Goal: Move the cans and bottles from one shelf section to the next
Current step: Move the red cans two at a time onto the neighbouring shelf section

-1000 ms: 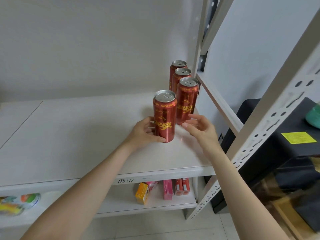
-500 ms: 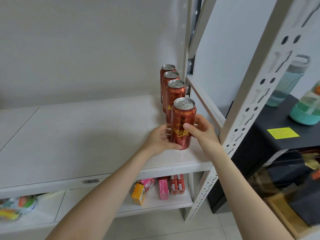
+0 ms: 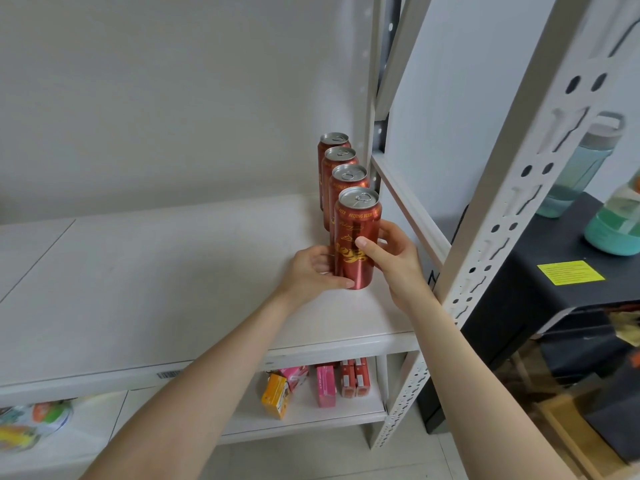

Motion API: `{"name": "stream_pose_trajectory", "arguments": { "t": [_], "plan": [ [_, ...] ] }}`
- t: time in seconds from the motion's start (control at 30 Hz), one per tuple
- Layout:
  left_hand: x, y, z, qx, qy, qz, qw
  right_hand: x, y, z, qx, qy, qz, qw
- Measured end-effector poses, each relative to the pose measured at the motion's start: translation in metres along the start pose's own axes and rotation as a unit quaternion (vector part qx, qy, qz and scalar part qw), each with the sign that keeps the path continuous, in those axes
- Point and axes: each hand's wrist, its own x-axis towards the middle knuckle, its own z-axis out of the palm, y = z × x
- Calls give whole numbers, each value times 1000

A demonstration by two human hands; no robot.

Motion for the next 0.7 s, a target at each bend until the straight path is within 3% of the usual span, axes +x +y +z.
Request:
{"name": "stream_pose_trajectory", "arguments": {
  "t": [0.7],
  "plan": [
    [5,8,-1,55,-18,-7,998,0,-3,0,-58,28,22,998]
  ]
}}
